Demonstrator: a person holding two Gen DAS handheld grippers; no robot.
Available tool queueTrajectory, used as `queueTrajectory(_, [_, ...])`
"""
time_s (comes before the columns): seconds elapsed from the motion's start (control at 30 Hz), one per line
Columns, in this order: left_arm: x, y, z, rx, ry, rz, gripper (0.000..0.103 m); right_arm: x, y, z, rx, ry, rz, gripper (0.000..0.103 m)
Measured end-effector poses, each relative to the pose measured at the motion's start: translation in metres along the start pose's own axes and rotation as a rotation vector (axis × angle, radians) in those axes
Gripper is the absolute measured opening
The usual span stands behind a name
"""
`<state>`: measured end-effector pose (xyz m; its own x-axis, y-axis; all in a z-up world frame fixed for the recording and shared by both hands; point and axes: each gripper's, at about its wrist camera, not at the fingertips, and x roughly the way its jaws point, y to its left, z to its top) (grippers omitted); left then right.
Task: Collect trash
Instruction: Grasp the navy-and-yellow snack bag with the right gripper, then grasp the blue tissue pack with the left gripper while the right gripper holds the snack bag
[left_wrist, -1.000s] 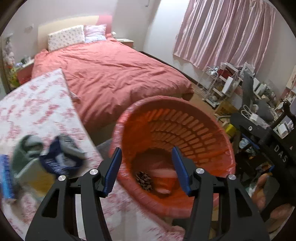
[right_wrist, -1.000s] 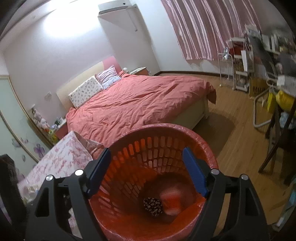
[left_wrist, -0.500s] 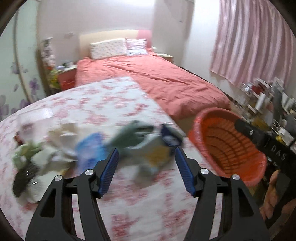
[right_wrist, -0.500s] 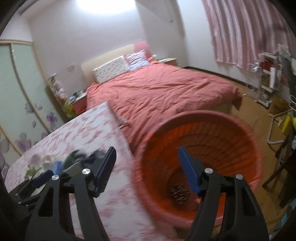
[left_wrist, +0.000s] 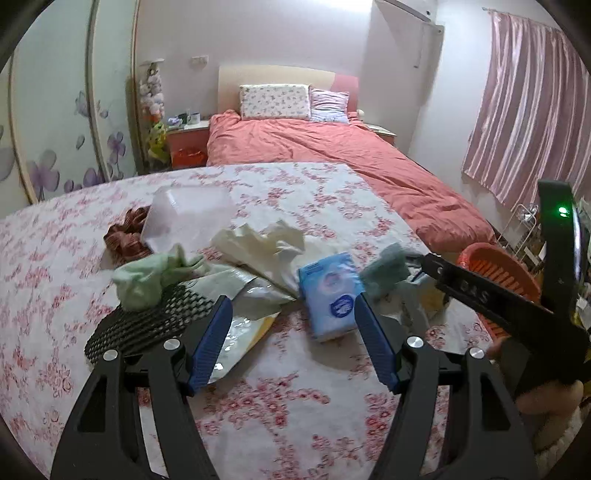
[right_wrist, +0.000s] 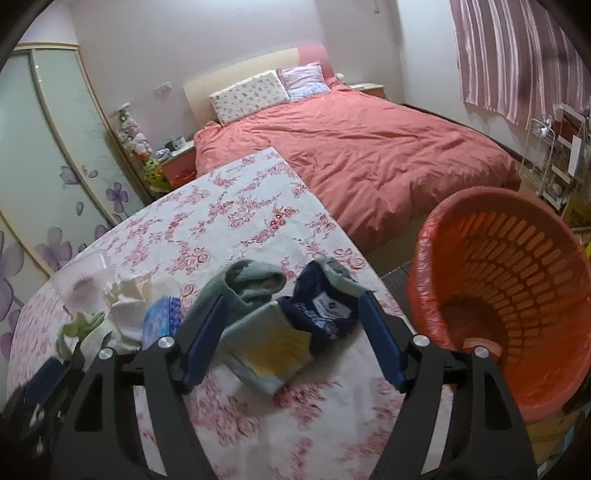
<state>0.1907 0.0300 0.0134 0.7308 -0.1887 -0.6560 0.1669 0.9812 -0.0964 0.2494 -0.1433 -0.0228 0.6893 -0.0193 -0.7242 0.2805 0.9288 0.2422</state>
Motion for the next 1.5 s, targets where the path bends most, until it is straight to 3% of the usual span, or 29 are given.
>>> queueTrajectory(0.17, [0.002, 0.012, -0.006, -0.017, 0.011, -0.007, 0.068, 0.009, -0.001, -0.011, -0.027, 0.062, -0.034, 0.070])
queueTrajectory(0.23, [0.003, 0.015, -0.008, -0.020, 0.013, -0.012, 0.068, 0.009, -0.003, -0.018, -0.050, 0.091, -0.050, 0.056])
queueTrajectory(0.27, [0.004, 0.016, -0.009, -0.022, 0.013, -0.014, 0.068, 0.010, -0.005, -0.020, -0.054, 0.105, -0.048, 0.056])
queueTrajectory(0.5, [0.010, 0.016, -0.012, -0.026, 0.030, -0.020, 0.068, 0.011, -0.009, -0.021, -0.038, 0.098, -0.046, 0.055])
queueTrajectory(0.77, [0.015, 0.008, -0.012, -0.015, 0.046, -0.025, 0.068, 0.008, -0.017, -0.024, -0.049, 0.088, -0.018, 0.047])
queueTrajectory(1.17, [0.037, -0.028, -0.012, 0.022, 0.087, -0.031, 0.068, -0.015, -0.037, -0.038, -0.060, 0.079, 0.035, 0.043])
queueTrajectory(1.5, [0.060, -0.028, -0.013, -0.019, 0.151, -0.044, 0.063, -0.024, -0.050, -0.043, -0.045, 0.065, 0.041, 0.043])
